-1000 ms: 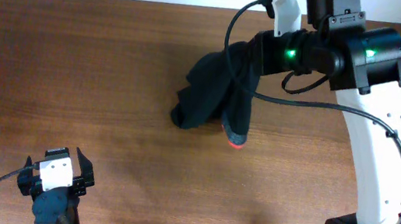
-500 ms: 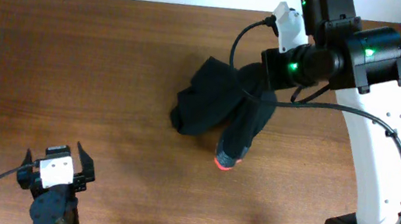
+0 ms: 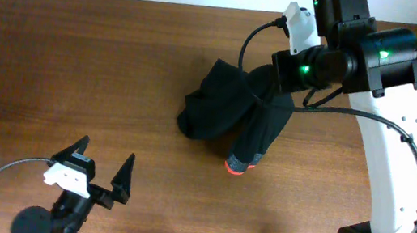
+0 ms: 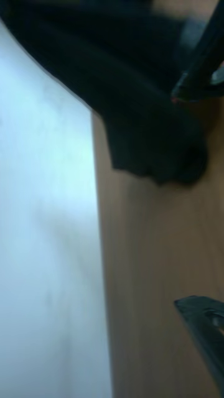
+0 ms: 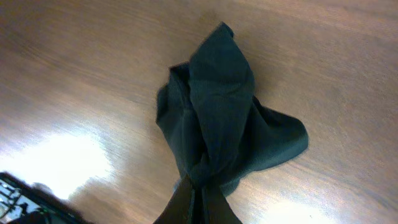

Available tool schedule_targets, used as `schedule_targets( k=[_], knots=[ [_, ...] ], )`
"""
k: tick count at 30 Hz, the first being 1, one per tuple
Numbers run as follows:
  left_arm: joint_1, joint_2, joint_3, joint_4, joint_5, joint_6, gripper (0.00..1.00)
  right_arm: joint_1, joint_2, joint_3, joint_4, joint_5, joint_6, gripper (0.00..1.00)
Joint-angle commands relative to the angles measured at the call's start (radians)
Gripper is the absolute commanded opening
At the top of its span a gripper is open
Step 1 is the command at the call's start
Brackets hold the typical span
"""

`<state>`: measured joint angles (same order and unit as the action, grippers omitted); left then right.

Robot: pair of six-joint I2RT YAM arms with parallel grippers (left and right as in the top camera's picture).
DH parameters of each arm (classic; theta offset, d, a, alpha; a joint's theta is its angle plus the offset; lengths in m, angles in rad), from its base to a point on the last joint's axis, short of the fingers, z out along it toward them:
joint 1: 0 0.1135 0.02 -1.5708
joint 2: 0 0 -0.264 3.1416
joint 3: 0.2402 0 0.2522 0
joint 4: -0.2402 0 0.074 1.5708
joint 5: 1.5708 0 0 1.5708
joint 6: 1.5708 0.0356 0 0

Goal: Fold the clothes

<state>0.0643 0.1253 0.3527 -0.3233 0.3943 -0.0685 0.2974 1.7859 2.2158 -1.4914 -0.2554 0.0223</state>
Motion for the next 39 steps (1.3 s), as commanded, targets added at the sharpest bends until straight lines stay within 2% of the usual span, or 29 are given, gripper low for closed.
schedule_targets(
  k=[1, 7, 11, 13, 18, 21, 23, 25, 29, 32, 39],
  knots=[
    [-0.005, 0.151, 0.195, -0.096, 0.104, -0.039, 1.0, 0.004, -0.01, 0.011, 0.029, -0.083, 0.004, 0.04],
    [-0.005, 0.518, 0.494, -0.357, 0.259, -0.036, 0.99, 0.004, -0.01, 0.011, 0.093, -0.112, 0.072, 0.04],
    [-0.023, 0.729, 0.62, -0.482, 0.371, -0.036, 1.0, 0.004, -0.01, 0.011, 0.152, -0.166, 0.073, 0.04],
    [-0.051, 0.811, 0.639, -0.476, 0.439, -0.036, 0.99, 0.004, -0.01, 0.011, 0.187, -0.201, 0.077, 0.04],
    [-0.128, 0.987, 0.638, -0.32, 0.626, -0.037, 0.99, 0.004, -0.01, 0.011, 0.253, -0.211, 0.118, 0.04],
    [-0.176, 1.055, 0.639, -0.269, 0.636, -0.037, 0.99, 0.004, -0.01, 0.011, 0.262, -0.213, 0.127, 0.04],
    [-0.223, 1.094, 0.638, -0.253, 0.597, -0.037, 1.0, 0.004, -0.01, 0.011, 0.269, -0.212, 0.13, 0.04],
    [-0.281, 1.122, 0.638, -0.251, 0.494, -0.05, 0.99, 0.004, -0.01, 0.011, 0.278, -0.212, 0.135, 0.04],
    [-0.413, 1.147, 0.638, -0.241, 0.129, -0.162, 0.99, 0.004, -0.01, 0.011, 0.315, -0.212, 0.171, 0.04],
    [-0.526, 1.164, 0.638, -0.179, -0.098, -0.204, 0.99, 0.004, -0.01, 0.011, 0.339, -0.213, 0.203, 0.04],
    [-0.741, 1.253, 0.637, -0.004, -0.393, -0.208, 0.99, 0.026, -0.01, 0.011, 0.354, -0.213, 0.205, 0.04]
  ],
)
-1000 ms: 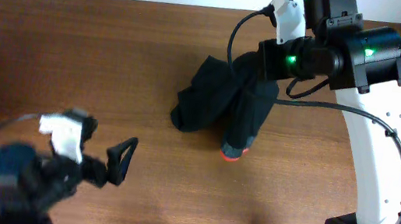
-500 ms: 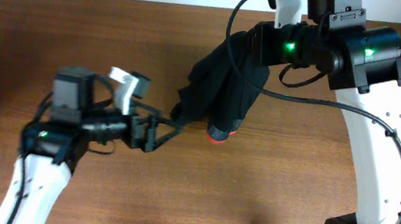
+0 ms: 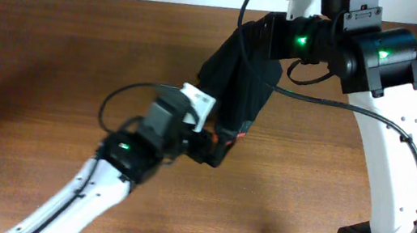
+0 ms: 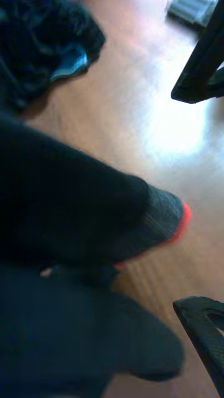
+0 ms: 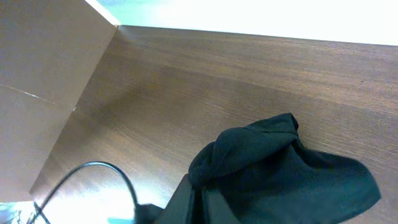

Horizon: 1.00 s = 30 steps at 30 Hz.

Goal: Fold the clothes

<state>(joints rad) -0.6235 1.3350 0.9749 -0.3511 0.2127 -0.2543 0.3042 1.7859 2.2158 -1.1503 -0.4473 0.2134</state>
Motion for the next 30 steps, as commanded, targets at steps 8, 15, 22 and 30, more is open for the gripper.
schedule_targets(
  k=[8, 15, 22, 30],
  knots=[
    [-0.1, 0.198, 0.015, 0.116, -0.239, -0.022, 0.66, 0.041, -0.01, 0.011, 0.014, -0.021, 0.013, 0.04],
    [-0.1, 0.191, 0.016, 0.15, -0.24, -0.021, 0.0, 0.043, -0.01, 0.011, 0.013, -0.021, 0.013, 0.04],
    [-0.1, 0.038, 0.03, 0.095, -0.239, 0.007, 0.01, 0.04, -0.01, 0.011, 0.02, -0.013, -0.016, 0.04],
    [-0.1, -0.247, 0.113, 0.052, -0.282, 0.047, 0.01, 0.035, -0.01, 0.012, 0.07, 0.011, -0.116, 0.98]
  ],
)
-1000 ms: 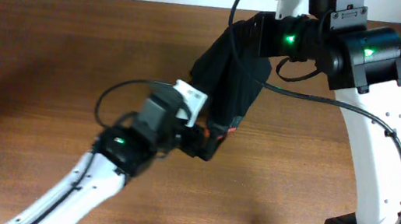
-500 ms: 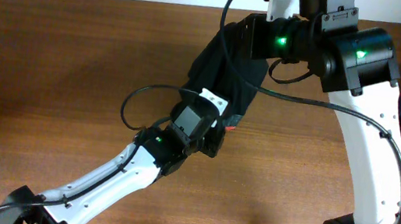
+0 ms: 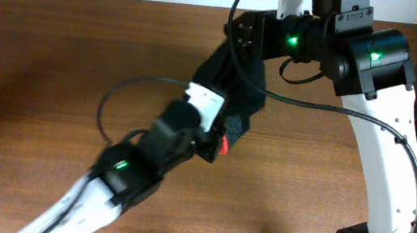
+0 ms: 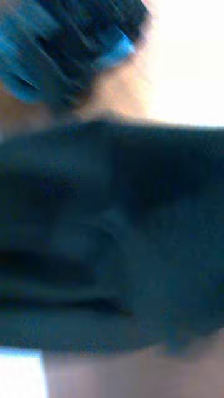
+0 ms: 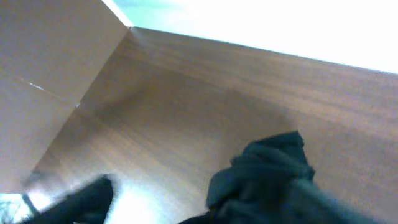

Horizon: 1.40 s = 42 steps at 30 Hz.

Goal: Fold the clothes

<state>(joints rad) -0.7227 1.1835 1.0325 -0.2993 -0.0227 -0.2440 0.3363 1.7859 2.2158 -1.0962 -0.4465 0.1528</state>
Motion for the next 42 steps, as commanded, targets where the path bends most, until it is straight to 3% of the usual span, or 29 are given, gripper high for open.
schedule_targets(
  k=[1, 6, 10, 16, 24, 34, 42],
  knots=[
    [-0.001, -0.125, 0.063, -0.002, -0.067, 0.037, 0.01, -0.004, -0.01, 0.012, 0.021, 0.017, -0.056, 0.99],
    [-0.001, -0.21, 0.09, 0.0, -0.182, 0.04, 0.01, -0.076, -0.014, 0.012, 0.027, 0.008, -0.055, 0.98],
    [-0.001, -0.221, 0.111, 0.043, -0.231, 0.109, 0.01, -0.162, -0.023, 0.012, -0.022, 0.0, -0.055, 0.99],
    [-0.001, -0.2, 0.113, 0.19, -0.322, 0.133, 0.0, -0.234, -0.023, 0.012, -0.256, -0.024, -0.126, 0.99],
    [-0.001, -0.107, 0.112, 0.46, -0.37, 0.316, 0.01, -0.232, -0.023, 0.011, -0.526, 0.016, -0.227, 0.99],
    [-0.001, 0.021, 0.113, 0.788, -0.593, 0.463, 0.01, -0.229, -0.023, 0.011, -0.602, -0.071, -0.228, 0.88],
    [0.093, 0.1, 0.116, 0.998, -0.662, 0.456, 0.0, -0.158, -0.023, 0.011, -0.587, -0.146, -0.228, 0.86]
  ],
)
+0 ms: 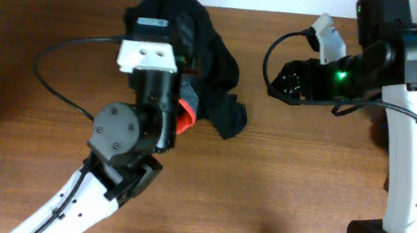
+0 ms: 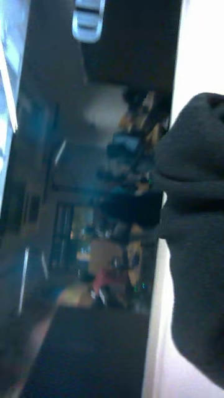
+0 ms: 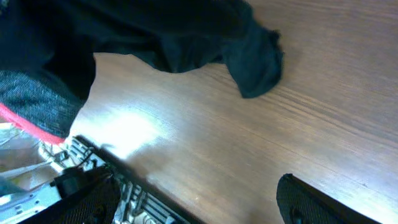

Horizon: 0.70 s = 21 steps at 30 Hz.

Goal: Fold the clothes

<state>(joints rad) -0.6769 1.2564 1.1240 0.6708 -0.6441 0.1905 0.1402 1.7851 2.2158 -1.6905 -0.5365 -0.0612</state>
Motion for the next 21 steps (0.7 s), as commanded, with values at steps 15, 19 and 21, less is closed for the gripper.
schedule_targets(
  k=[15, 19, 21],
  knots=[
    [0.161, 0.087, 0.077, 0.035, 0.01, -0.18, 0.01, 0.427, -0.023, -0.082, 0.306, 0.323, 0.394, 0.75],
    [0.161, 0.087, 0.11, 0.005, 0.012, -0.216, 0.01, 0.504, -0.023, -0.169, 0.409, 0.428, 0.566, 0.74],
    [0.161, 0.087, 0.131, -0.03, 0.019, -0.254, 0.01, 0.53, -0.023, -0.22, 0.476, 0.446, 0.616, 0.73]
  ],
)
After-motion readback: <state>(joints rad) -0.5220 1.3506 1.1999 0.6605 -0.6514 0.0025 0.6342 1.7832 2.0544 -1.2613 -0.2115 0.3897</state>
